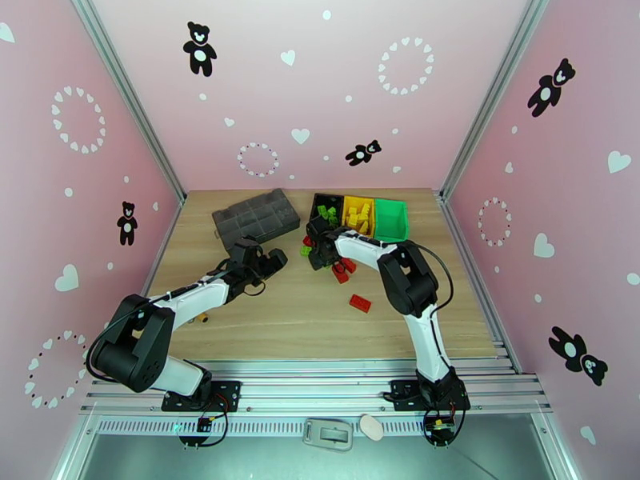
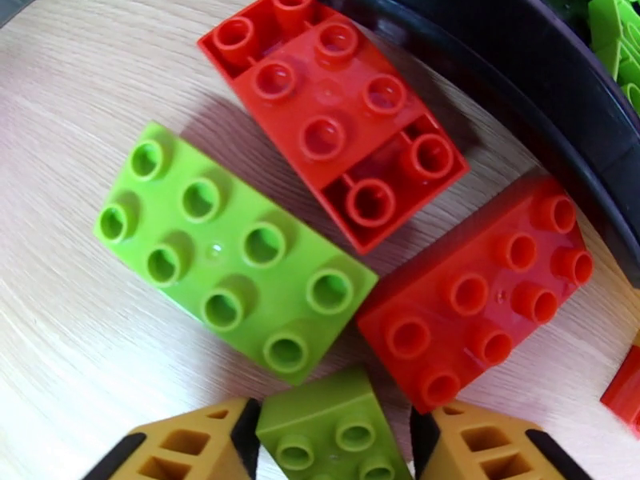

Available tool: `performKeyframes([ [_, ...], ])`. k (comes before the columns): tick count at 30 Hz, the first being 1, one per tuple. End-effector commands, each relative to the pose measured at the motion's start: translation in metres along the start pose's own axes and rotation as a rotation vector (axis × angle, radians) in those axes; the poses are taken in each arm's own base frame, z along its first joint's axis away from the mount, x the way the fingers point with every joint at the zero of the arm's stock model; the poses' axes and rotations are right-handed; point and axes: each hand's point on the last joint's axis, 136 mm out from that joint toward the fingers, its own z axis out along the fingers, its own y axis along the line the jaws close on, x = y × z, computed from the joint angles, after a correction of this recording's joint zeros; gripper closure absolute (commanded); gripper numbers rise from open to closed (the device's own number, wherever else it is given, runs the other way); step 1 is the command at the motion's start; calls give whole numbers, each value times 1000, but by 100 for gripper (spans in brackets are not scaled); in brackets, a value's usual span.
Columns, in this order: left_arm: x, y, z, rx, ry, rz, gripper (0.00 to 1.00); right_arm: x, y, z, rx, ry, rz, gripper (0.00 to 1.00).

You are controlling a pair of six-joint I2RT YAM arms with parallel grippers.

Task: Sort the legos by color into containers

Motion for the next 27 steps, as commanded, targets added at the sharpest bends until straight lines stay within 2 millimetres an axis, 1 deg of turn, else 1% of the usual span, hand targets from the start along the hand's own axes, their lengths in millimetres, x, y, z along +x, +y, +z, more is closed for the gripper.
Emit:
performKeyframes([
  [1,3,-1,1,6,3,-4,13,9,5,-5,-6,18,5,51],
  [5,3,-2,5,5,14,0,12,7,5,-10,-6,6,24,60],
  [8,2,-9,12,16,33,3,9,2,5,-22,-15,-23,40,64],
  [11,-2,-15,19,25,43,6,4,-3,3,-37,-27,-57,60,66],
  [12,-8,-24,21,37,36,11,2,-5,2,-42,-31,-67,68,67],
  [13,-10,-28,22,42,36,13,1,-7,1,-46,-34,-74,76,67],
  [19,-28,-61,35,99,43,17,1,-26,-16,-66,-56,-130,157,70],
  [25,-36,-105,57,196,75,20,8,-57,-45,-75,-47,-193,263,71],
  [27,-40,-115,65,223,80,8,10,-68,-55,-77,-38,-219,291,71],
])
